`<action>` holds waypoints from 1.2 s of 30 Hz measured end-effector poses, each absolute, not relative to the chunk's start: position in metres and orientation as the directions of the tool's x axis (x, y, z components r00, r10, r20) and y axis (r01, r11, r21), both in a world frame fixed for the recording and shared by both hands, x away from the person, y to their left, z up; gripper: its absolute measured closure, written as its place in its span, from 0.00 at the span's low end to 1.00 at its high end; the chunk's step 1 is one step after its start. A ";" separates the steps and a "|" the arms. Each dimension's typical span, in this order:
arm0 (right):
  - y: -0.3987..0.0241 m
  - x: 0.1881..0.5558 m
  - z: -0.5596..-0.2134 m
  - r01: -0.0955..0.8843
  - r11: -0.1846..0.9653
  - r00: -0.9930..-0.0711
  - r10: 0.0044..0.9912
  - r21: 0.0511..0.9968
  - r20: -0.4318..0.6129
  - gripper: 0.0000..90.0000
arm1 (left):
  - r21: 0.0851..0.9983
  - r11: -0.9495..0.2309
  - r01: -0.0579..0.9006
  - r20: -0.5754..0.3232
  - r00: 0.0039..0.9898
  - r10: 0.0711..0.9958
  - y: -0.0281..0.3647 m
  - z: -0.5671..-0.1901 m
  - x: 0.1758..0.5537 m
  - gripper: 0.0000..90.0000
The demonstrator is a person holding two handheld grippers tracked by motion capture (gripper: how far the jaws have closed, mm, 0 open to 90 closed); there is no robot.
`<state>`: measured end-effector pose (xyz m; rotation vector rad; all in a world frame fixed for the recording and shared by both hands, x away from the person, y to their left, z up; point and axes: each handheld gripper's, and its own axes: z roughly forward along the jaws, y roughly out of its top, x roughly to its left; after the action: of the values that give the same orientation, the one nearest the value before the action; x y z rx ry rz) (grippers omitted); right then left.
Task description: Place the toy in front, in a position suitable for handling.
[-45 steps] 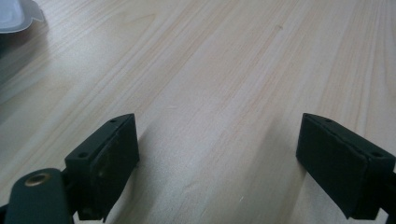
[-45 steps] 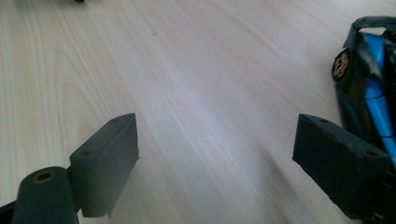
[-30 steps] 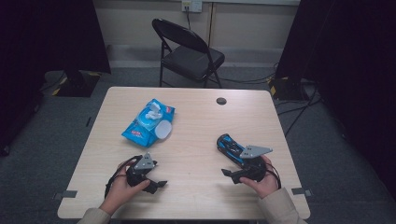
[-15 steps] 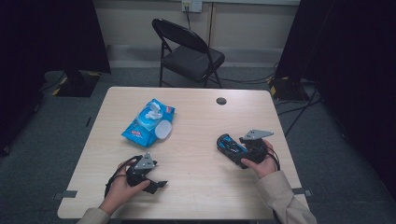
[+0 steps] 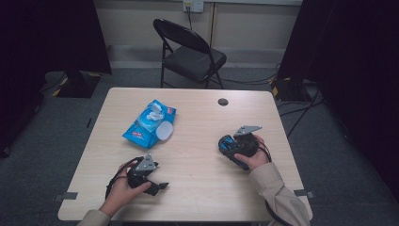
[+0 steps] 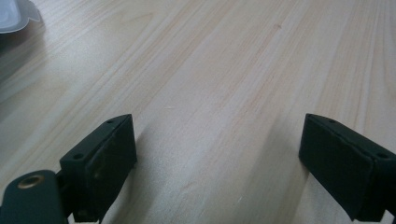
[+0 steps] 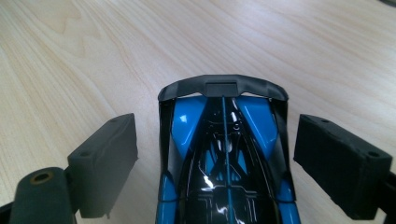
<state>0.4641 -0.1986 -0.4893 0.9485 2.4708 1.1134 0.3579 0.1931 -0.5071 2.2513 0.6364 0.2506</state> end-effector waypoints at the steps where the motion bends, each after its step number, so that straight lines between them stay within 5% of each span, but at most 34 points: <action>1: -0.198 0.465 -0.491 0.454 0.492 -0.751 0.660 0.743 0.021 0.15 | 0.730 -0.577 0.368 -0.020 0.855 0.519 0.193 -0.507 0.358 0.12; 36: -0.196 0.475 -0.505 0.463 0.533 -0.768 0.640 0.708 0.021 0.20 | 0.726 -0.582 0.367 -0.018 0.856 0.516 0.193 -0.507 0.358 0.12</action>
<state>0.4754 -0.1955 -0.5049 0.9288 2.5317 1.0616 0.3579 0.1932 -0.5068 2.2545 0.6368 0.2494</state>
